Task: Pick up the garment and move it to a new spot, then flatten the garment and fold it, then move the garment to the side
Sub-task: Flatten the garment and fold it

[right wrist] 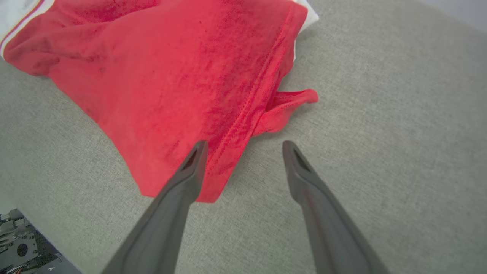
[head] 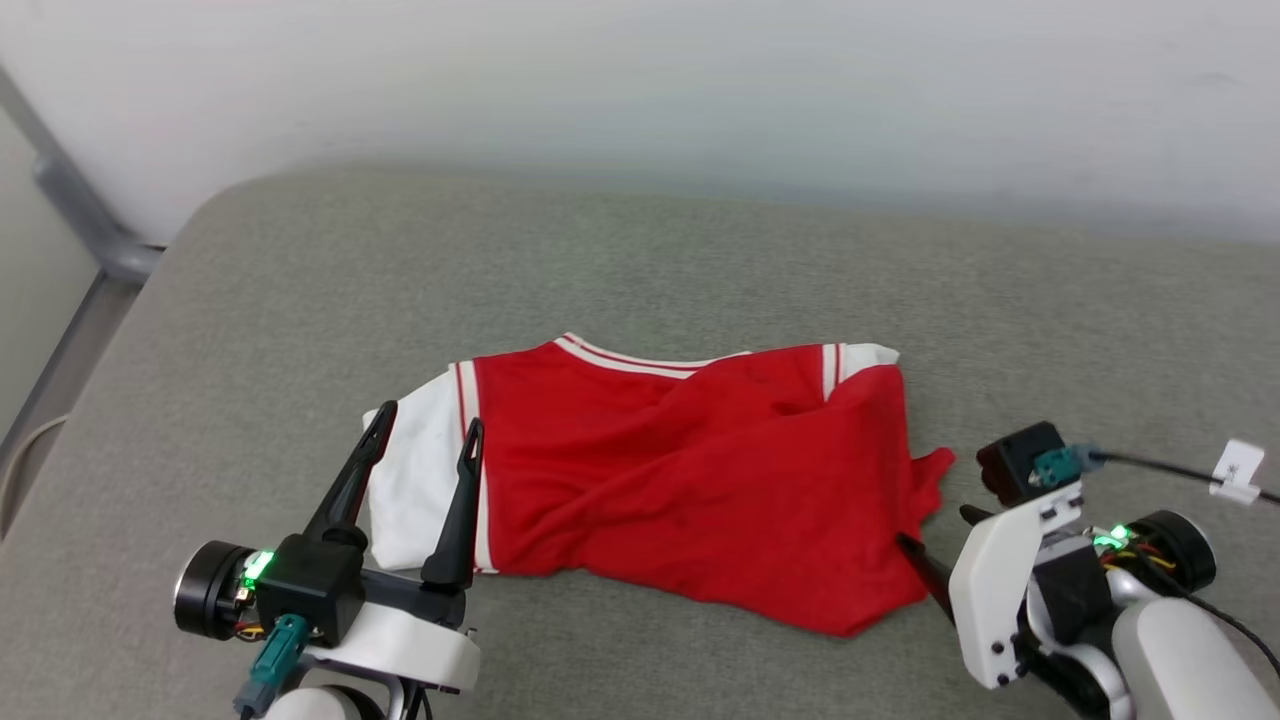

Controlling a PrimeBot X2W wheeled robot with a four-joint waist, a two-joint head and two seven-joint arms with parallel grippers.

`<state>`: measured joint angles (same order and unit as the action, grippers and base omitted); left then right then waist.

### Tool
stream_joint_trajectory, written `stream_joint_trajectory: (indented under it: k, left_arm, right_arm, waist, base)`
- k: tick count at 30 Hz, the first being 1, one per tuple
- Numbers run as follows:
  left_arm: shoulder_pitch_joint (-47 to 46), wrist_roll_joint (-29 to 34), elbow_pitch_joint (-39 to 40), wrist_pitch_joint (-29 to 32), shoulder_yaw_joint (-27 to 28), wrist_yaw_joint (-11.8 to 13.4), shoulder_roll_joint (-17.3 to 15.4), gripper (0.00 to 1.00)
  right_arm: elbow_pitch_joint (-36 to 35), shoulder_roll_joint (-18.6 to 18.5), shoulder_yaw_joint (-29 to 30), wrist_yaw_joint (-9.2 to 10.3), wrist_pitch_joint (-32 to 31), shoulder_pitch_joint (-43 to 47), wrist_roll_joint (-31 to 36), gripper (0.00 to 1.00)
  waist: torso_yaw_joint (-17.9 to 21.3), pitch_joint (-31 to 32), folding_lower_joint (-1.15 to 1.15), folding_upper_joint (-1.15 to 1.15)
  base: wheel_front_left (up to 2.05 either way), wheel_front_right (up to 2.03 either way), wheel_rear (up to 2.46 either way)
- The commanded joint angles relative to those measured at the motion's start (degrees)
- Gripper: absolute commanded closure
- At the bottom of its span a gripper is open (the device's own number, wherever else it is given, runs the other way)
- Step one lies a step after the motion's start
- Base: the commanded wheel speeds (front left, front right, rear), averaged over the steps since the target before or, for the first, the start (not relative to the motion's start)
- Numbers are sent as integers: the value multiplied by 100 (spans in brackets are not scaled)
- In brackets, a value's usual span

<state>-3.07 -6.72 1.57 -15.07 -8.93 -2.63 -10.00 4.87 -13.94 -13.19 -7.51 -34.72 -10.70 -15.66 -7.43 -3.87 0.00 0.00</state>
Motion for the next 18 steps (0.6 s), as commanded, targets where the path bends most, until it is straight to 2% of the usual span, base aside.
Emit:
stream_joint_trajectory:
  k: [1,7,12,13,14,15,18]
  left_arm:
    - [-96,52,-40,-14,7,-46,72,0]
    - [-174,109,-90,-14,63,-119,141,0]
    - [-213,181,-95,-15,91,-167,218,0]
    - [-212,191,-102,-15,100,-177,230,0]
    - [-216,197,-111,-15,107,-185,239,0]
    - [-215,202,-121,-15,112,-198,245,0]
    - [-199,218,-139,-15,131,-224,264,0]
  right_arm:
    - [93,-34,24,5,-392,-189,-169,0]
    - [395,16,84,5,-924,-410,-311,0]
    - [666,25,39,4,-1011,-496,-328,0]
    - [718,40,26,4,-1020,-503,-349,25]
    - [746,43,28,5,-994,-518,-345,88]
    - [766,36,9,4,-963,-535,-333,100]
    - [819,-10,-20,5,-864,-532,-366,100]
  waist:
    - [-198,-122,0,0]
    - [-446,-225,0,0]
    - [-631,-313,0,0]
    - [-656,-328,0,0]
    - [-678,-341,0,0]
    - [-692,-350,0,0]
    - [-703,-349,0,0]
  base:
    - [0,0,0]
    - [0,0,0]
    - [0,0,0]
    - [0,0,0]
    - [0,0,0]
    - [0,0,0]
    - [0,0,0]
